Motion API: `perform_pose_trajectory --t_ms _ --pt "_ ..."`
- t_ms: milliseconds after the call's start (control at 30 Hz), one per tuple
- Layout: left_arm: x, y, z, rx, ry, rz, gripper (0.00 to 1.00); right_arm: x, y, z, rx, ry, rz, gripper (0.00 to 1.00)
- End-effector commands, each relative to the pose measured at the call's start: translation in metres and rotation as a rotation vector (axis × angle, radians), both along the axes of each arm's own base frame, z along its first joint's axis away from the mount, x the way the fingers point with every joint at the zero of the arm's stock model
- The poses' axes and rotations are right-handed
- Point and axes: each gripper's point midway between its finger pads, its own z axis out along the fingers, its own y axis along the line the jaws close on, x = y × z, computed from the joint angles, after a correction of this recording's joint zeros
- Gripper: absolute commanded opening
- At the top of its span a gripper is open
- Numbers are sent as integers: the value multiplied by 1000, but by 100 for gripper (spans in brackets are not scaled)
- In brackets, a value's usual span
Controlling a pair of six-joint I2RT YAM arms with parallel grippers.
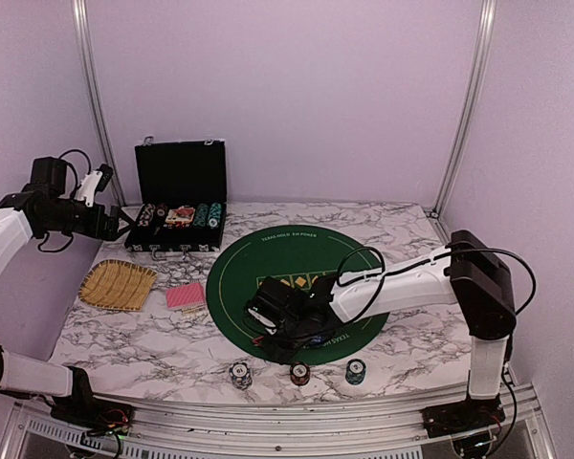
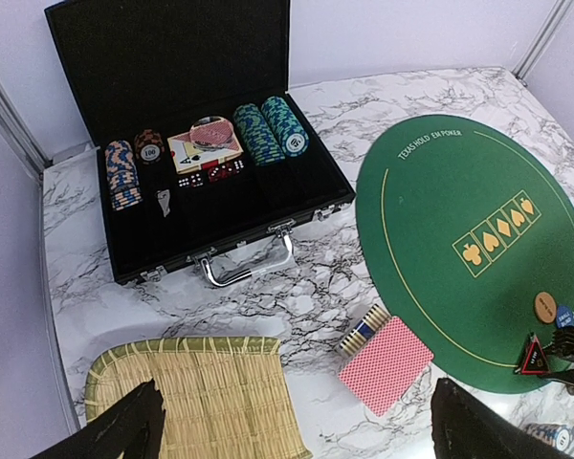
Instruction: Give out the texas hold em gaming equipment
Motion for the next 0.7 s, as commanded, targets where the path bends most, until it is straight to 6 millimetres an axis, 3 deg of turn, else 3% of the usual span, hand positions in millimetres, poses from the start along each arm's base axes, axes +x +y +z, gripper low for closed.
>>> perform_pose_trajectory --t_ms 0,200,333,667 --pt "-4 -2 17 -6 -36 -14 99 11 9 -13 -7 -25 -57 35" --pt "-4 -3 17 -10 -36 -17 99 29 27 -8 37 -73 -132 33" --pt "-5 -3 18 -13 -37 -21 99 49 35 -9 55 -103 -221 33" --pt "-10 -4 17 -9 -32 -28 99 97 75 1 156 -162 -312 33"
